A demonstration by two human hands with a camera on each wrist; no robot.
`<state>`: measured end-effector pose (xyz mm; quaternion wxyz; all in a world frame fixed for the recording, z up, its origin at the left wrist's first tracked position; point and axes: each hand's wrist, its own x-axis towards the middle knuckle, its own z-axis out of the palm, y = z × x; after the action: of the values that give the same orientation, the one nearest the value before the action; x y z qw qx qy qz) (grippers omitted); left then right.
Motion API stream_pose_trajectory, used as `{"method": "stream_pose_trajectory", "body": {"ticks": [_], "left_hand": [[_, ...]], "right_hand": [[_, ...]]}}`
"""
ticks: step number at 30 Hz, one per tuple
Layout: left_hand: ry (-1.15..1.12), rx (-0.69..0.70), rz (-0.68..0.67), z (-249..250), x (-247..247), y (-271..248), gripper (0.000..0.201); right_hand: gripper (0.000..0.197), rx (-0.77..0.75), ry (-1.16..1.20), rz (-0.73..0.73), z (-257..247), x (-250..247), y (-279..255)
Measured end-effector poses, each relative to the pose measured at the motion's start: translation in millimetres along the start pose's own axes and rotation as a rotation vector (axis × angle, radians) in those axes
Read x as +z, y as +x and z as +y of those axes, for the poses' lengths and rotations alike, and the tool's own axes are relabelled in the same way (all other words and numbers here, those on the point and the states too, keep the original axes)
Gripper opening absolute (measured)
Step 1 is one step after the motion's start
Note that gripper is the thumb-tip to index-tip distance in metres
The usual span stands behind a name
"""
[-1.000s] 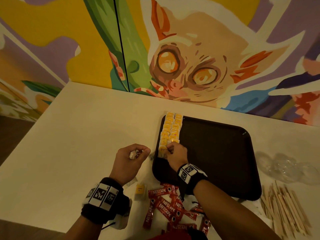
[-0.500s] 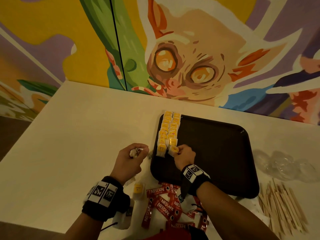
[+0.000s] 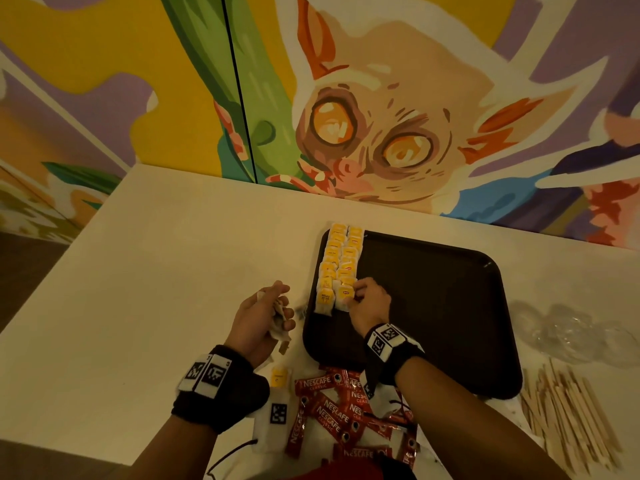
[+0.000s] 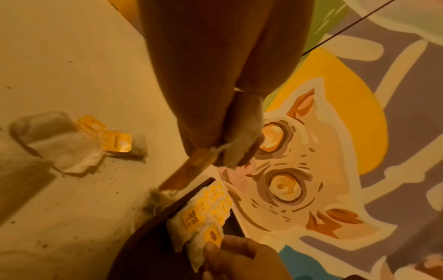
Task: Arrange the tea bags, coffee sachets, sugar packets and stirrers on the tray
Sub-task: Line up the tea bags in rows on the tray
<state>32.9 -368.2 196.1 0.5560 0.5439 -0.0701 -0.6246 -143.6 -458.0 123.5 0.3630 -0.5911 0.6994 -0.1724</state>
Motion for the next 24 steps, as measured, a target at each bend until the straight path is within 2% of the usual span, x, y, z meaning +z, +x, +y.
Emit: {"method": "stream_pose_trajectory", "body": {"ticks": [2,4,8,10,12,14,16,19,24], "left_hand": [[-0.049,0.0,0.004,0.2,1.9,0.4,0.023],[-0.096,0.005,0.008,0.7,4.9,-0.1,0.023],[-0.143,0.03,0.038,2.6,10.1,-0.3,0.026],[-0.149,0.042,0.057,3.6,11.9,-0.3,0.028],[-0.148,0.037,0.085,4.5,13.6,-0.2,0.029],[-0.16,0.008,0.097,4.7,14.4,-0.5,0.03],[-0.164,-0.028,0.094,4.3,15.8,-1.8,0.031],[-0.192,-0.054,0.093,2.6,17.4,-3.6,0.03],[-0.205,-0.073,0.123,1.1,11.4,-2.6,0.035]], "right_hand": [[0.034,-0.04,0.044,0.066,-6.9,-3.2,-9.4],[0.034,-0.119,0.118,0.035,-16.7,-7.7,-22.7],[0.027,-0.239,0.381,-0.35,-37.6,-17.1,-58.9],[0.03,-0.318,0.49,-0.461,-42.5,-20.8,-75.1],[0.032,-0.407,0.505,-0.503,-46.9,-22.9,-87.0],[0.03,-0.496,0.443,-0.474,-49.8,-21.5,-92.6],[0.022,-0.574,0.395,-0.376,-51.9,-18.1,-94.2],[0.013,-0.608,0.371,-0.251,-52.6,-13.4,-92.2],[0.008,-0.641,0.353,-0.255,-53.9,-20.6,-93.3]]}}
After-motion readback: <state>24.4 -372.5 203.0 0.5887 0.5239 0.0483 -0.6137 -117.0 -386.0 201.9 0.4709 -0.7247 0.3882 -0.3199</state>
